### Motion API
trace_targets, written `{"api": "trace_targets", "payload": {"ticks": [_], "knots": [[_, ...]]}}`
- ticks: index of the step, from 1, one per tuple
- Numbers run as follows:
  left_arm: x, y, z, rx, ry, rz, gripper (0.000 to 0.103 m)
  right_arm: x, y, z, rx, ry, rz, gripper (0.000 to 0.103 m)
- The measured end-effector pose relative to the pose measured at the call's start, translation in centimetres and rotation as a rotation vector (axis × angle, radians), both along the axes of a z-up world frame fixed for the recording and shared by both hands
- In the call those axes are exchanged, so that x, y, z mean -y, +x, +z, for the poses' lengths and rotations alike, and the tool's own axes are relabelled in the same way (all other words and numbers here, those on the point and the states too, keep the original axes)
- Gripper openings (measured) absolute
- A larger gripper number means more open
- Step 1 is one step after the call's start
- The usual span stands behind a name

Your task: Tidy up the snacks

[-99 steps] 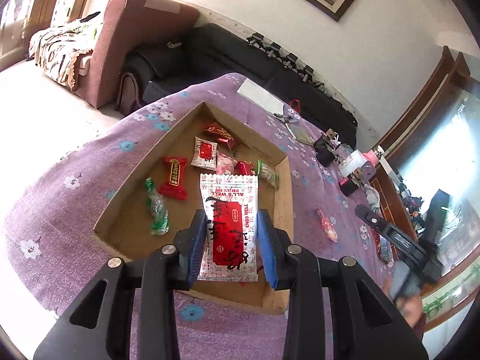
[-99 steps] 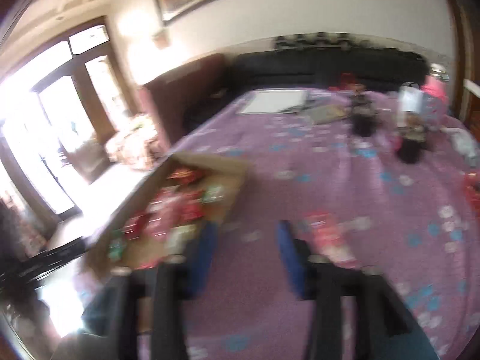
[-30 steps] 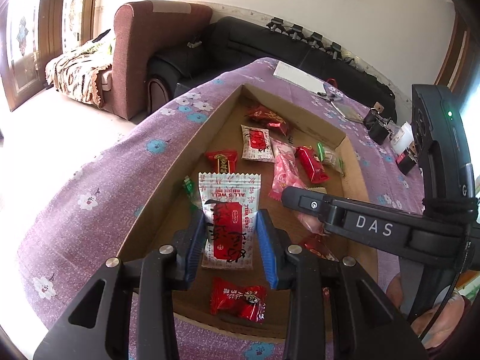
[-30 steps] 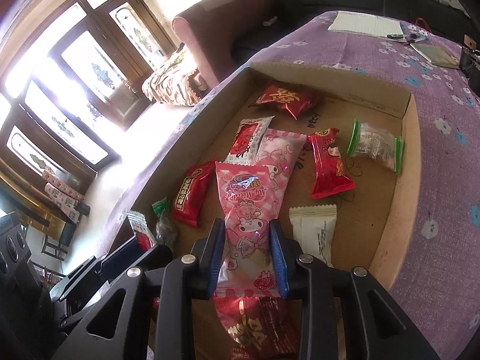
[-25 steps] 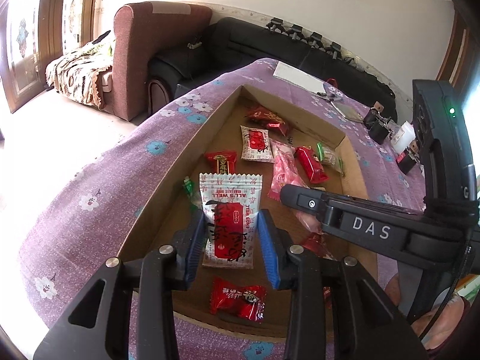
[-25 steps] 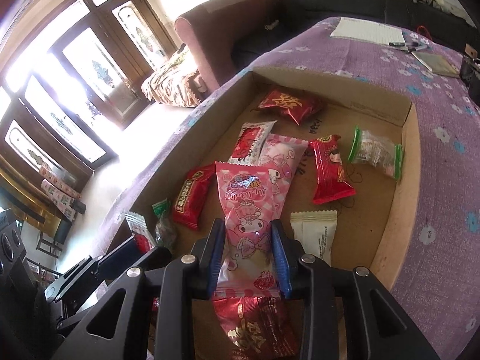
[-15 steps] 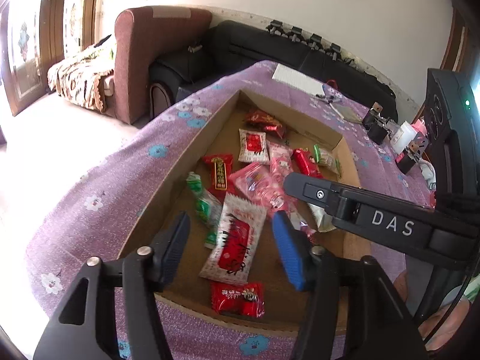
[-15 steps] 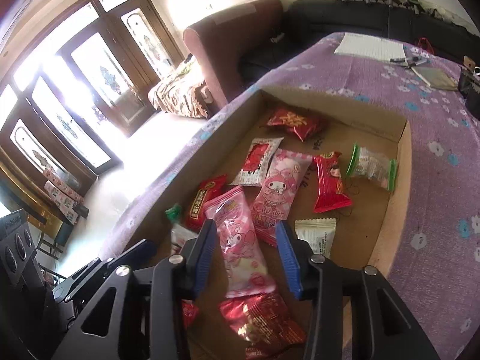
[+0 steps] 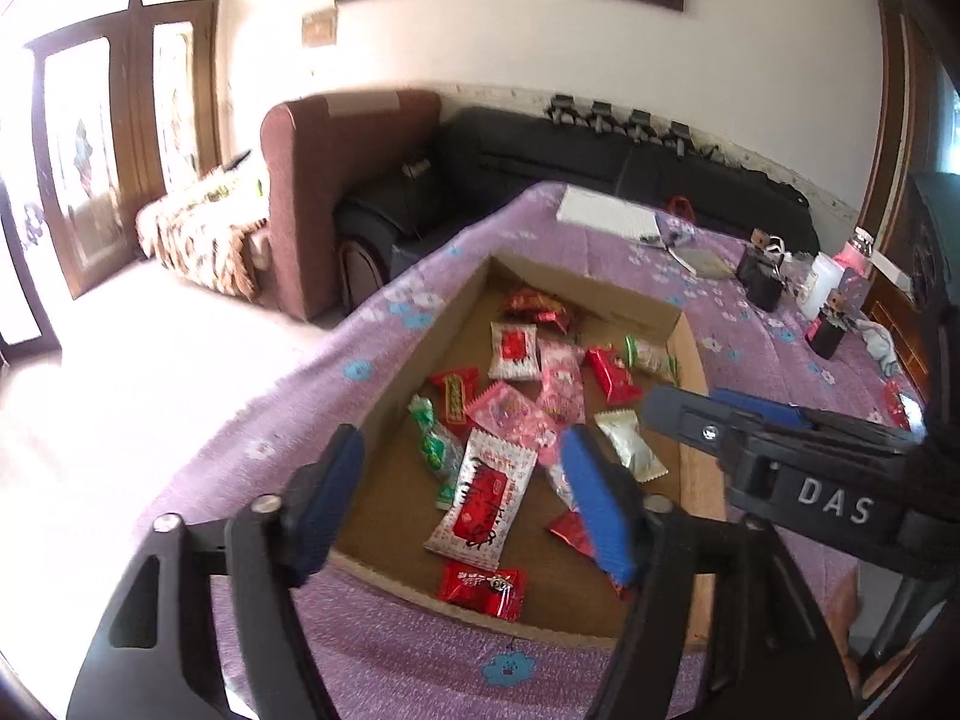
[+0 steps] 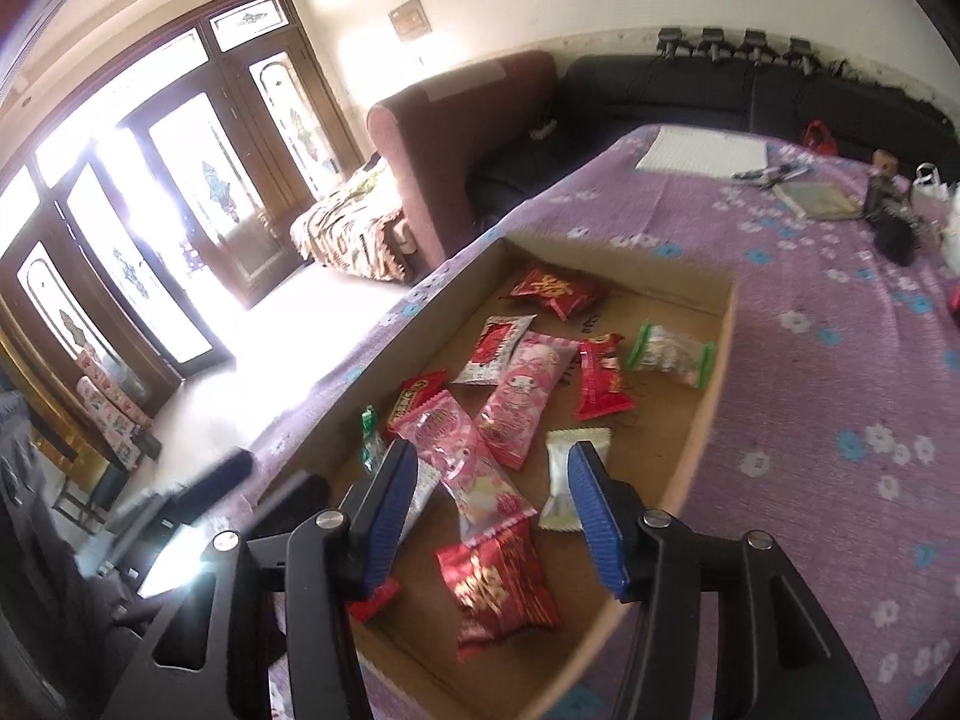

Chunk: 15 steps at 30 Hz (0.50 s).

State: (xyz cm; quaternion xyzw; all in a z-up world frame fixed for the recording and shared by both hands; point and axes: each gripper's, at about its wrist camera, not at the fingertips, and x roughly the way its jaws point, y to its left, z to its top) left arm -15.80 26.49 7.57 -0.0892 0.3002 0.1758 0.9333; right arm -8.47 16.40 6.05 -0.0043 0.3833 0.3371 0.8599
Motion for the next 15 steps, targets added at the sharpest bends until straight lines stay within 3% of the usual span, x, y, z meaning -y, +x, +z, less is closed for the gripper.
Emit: {"api": "trace_targets", "payload": {"ticks": [2, 8, 11, 15], "knots": [[0.8, -0.8, 0.8, 0.038, 0.042, 0.008, 0.075, 1.1, -0.5, 0.6, 0.014, 0.023, -0.018, 0.062], [2.9, -3.4, 3.1, 0.164, 0.126, 0.032, 0.084, 4.8, -3.0, 2.8, 0.103, 0.083, -0.077, 0.063], [3.9, -4.7, 4.2, 0.241, 0.164, 0.051, 0.086, 6.5, -4.2, 3.5, 0.148, 0.096, -0.105, 0.071], [4.8, -6.7, 5.3, 0.362, 0.180, 0.079, 0.103, 8.1, -5.6, 3.7, 0.198, 0.066, -0.144, 0.073]]}}
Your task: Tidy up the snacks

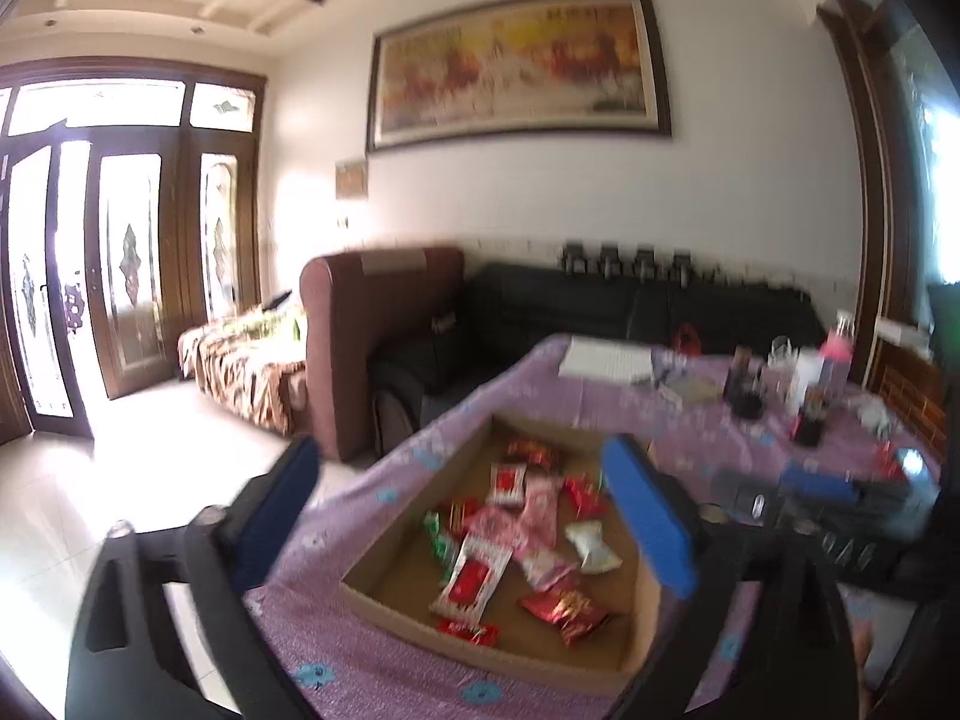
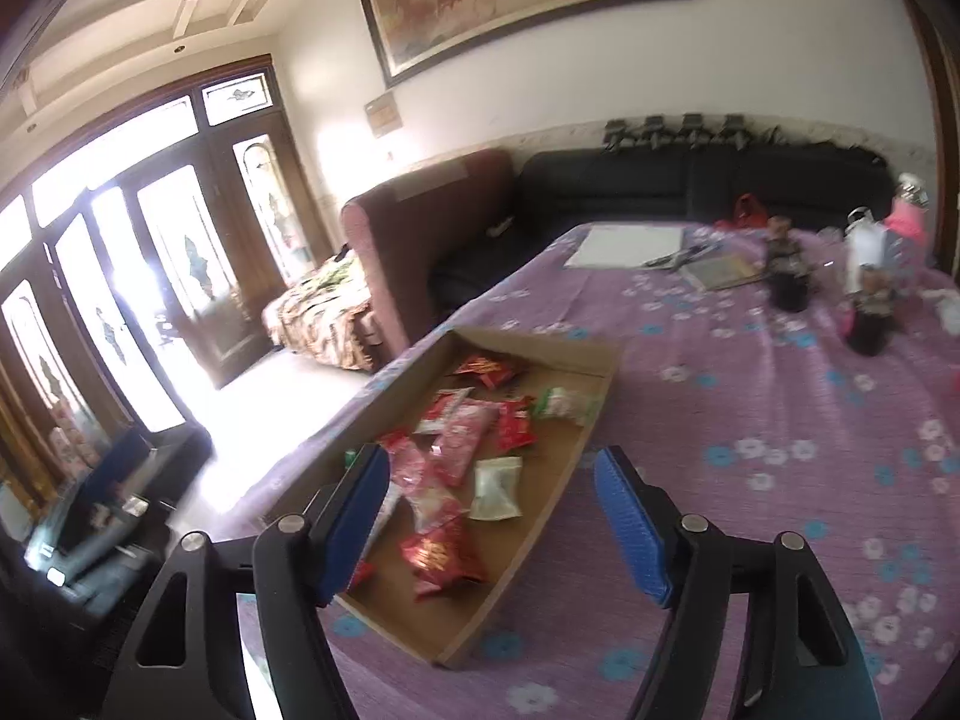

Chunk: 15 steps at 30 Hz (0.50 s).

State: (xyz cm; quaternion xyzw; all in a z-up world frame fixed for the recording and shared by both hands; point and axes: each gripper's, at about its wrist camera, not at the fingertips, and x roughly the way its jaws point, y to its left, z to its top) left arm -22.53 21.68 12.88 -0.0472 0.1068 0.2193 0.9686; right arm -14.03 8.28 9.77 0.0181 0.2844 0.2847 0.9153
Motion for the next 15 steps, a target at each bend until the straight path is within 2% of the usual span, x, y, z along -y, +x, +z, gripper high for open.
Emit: {"api": "trace_targets", "payload": {"ticks": [2, 4, 7, 11, 15], "knots": [[0.4, -1.0, 0.1, 0.057, -0.005, 0.019, 0.103, 0.5, -0.5, -0.4, 0.008, -0.019, -0.014, 0.073], [1.0, -1.1, 0.0, 0.053, 0.011, 0.062, 0.103, 0.9, -0.9, -0.9, 0.012, -0.037, -0.022, 0.073], [1.8, -0.4, -0.3, -0.002, 0.031, 0.026, 0.103, 1.1, -1.4, -2.0, 0.020, -0.081, -0.038, 0.073], [1.8, 0.9, -1.2, -0.092, -0.067, -0.052, 0.103, 1.4, -2.3, -3.3, 0.035, -0.141, -0.078, 0.073], [1.4, 2.6, -2.1, -0.182, -0.132, -0.094, 0.103, 1.6, -2.5, -4.4, 0.036, -0.175, -0.098, 0.076]]}}
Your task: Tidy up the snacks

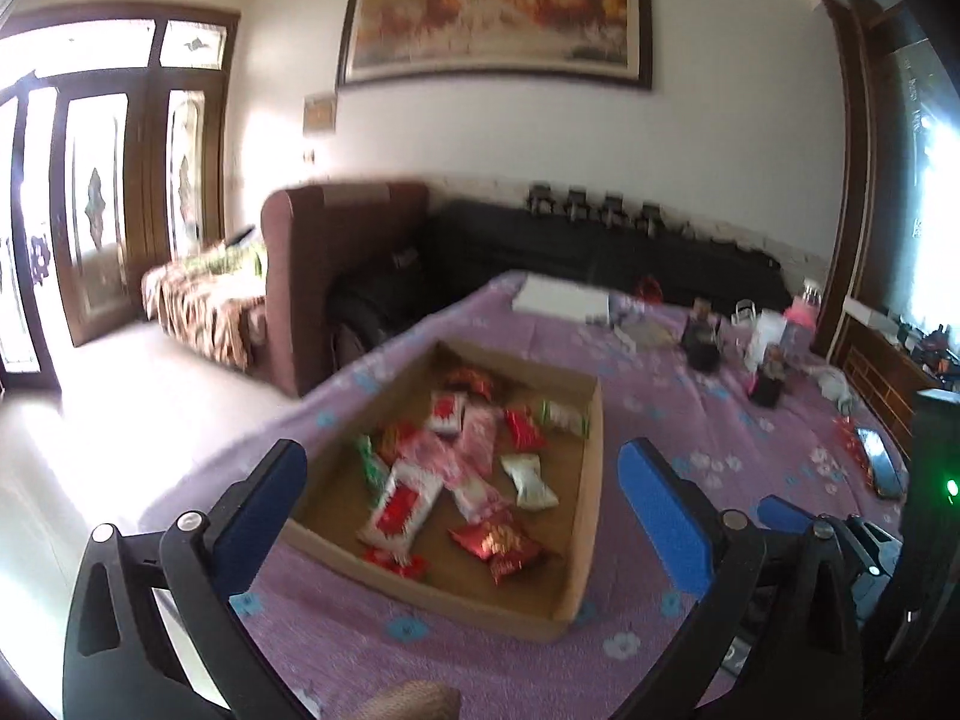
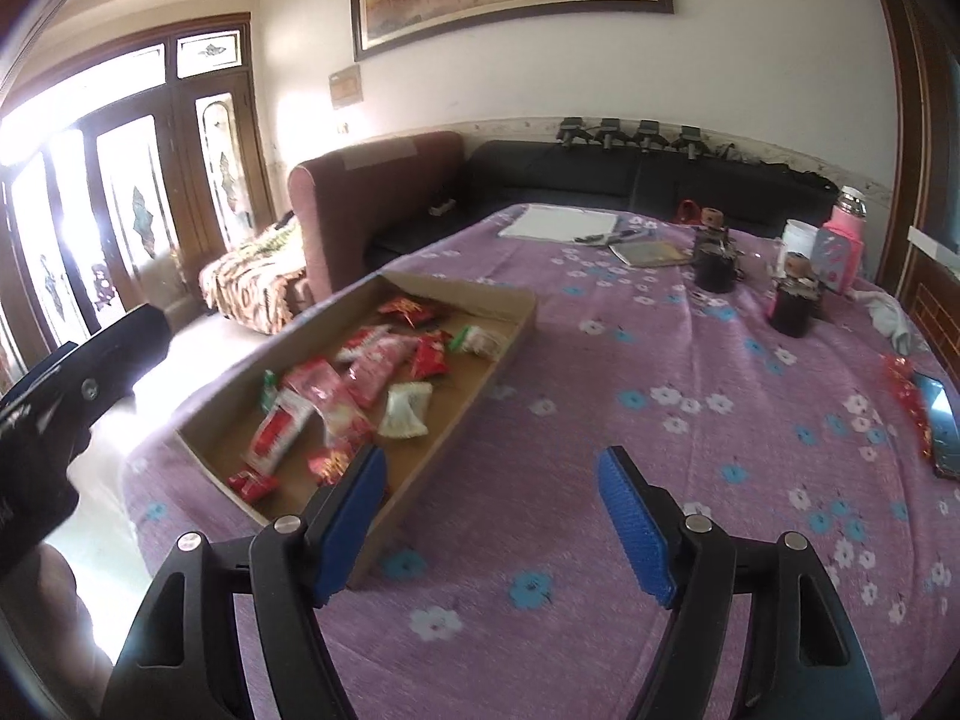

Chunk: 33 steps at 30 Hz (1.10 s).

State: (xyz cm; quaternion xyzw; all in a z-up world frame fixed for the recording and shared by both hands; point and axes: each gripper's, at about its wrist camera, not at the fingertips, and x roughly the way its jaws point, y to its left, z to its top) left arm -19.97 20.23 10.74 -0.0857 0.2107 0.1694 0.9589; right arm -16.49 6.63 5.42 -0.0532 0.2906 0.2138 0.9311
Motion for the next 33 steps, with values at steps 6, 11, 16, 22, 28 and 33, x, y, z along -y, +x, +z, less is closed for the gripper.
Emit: {"api": "trace_targets", "payload": {"ticks": [6, 11, 16, 22, 28, 33], "knots": [[0.7, 0.9, -1.3, -0.063, -0.022, -0.025, 0.103, -0.3, -0.5, -1.2, 0.004, -0.037, -0.002, 0.078], [0.7, 1.5, -1.9, -0.090, -0.035, -0.044, 0.103, -0.8, -0.3, -2.1, -0.014, -0.061, 0.001, 0.078], [0.3, 2.2, -2.7, -0.119, -0.062, -0.061, 0.103, -1.1, 0.4, -2.9, -0.047, -0.069, -0.005, 0.078], [-0.7, 2.8, -3.5, -0.152, -0.121, -0.074, 0.103, -1.6, 0.9, -3.4, -0.066, -0.087, -0.010, 0.078], [-1.5, 3.3, -4.3, -0.185, -0.159, -0.078, 0.103, -2.6, 1.2, -4.0, -0.081, -0.116, 0.000, 0.078], [-2.2, 3.5, -4.7, -0.198, -0.185, -0.075, 0.103, -3.3, 1.3, -4.1, -0.081, -0.133, 0.011, 0.078]]}}
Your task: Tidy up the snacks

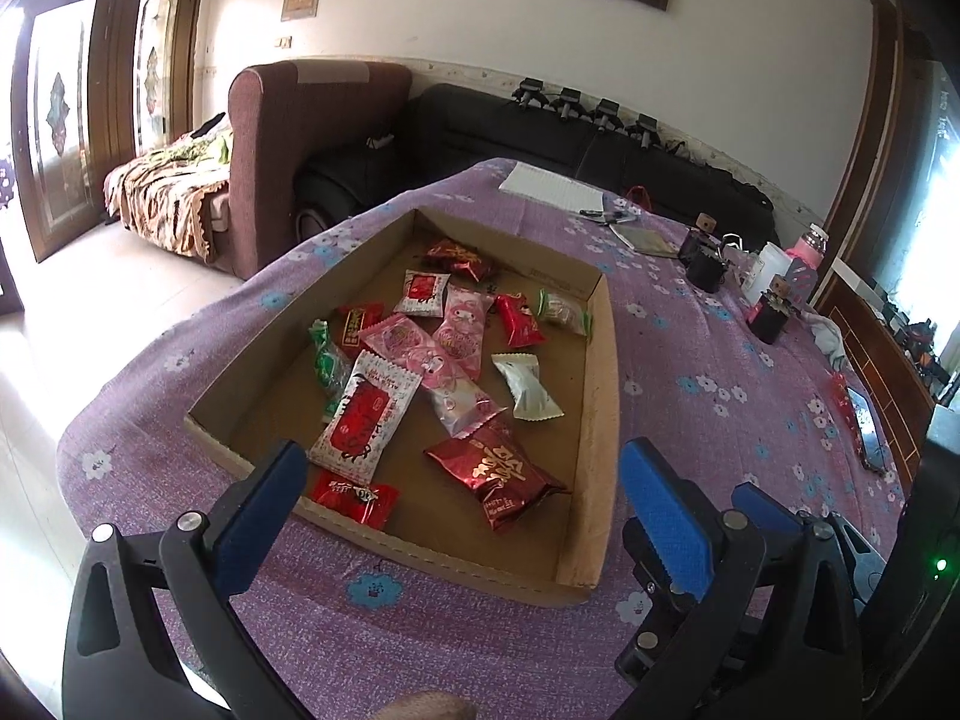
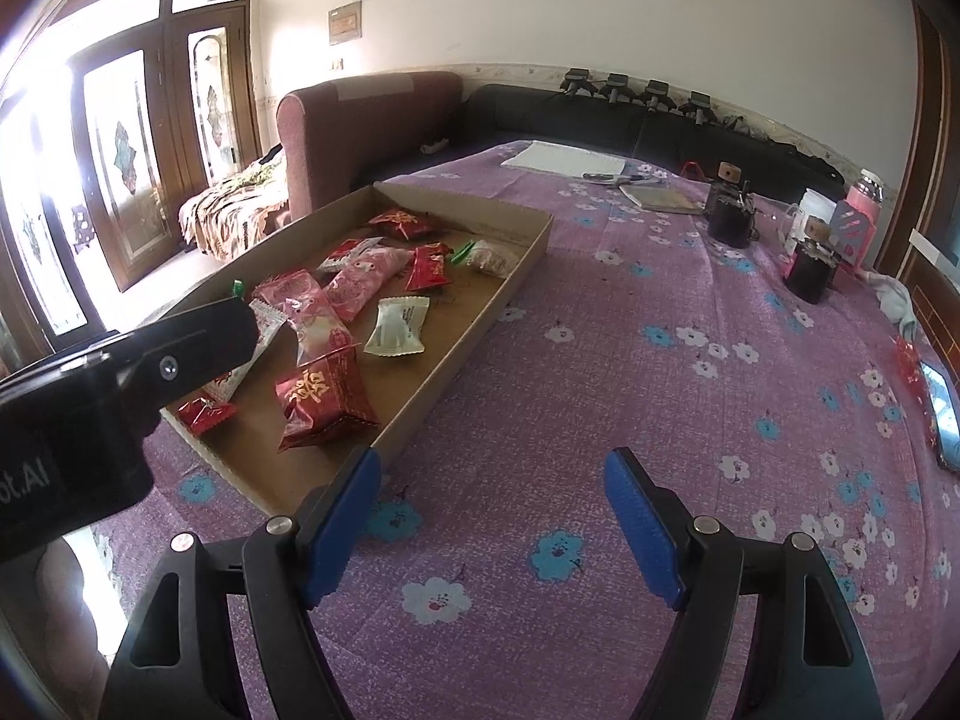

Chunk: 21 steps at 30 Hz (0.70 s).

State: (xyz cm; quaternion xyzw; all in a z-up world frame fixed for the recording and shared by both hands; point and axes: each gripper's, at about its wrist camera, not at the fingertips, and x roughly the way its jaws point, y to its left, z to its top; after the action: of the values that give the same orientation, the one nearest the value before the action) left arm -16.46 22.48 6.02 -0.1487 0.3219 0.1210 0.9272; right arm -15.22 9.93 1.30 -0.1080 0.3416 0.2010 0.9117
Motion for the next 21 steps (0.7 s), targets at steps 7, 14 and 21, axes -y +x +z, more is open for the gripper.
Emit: {"api": "trace_targets", "payload": {"ticks": [7, 14, 21], "knots": [[-0.7, 0.3, -0.4, -0.013, -0.018, 0.005, 0.103, -0.8, 0.1, 0.0, 0.005, -0.017, 0.010, 0.079], [-1.1, 0.4, -0.4, -0.014, -0.026, 0.008, 0.103, -0.7, 0.2, 0.1, 0.003, -0.014, 0.007, 0.080], [-1.2, 0.3, -0.2, -0.015, -0.034, 0.016, 0.103, -0.6, 0.0, 0.0, 0.015, -0.019, 0.020, 0.080]]}}
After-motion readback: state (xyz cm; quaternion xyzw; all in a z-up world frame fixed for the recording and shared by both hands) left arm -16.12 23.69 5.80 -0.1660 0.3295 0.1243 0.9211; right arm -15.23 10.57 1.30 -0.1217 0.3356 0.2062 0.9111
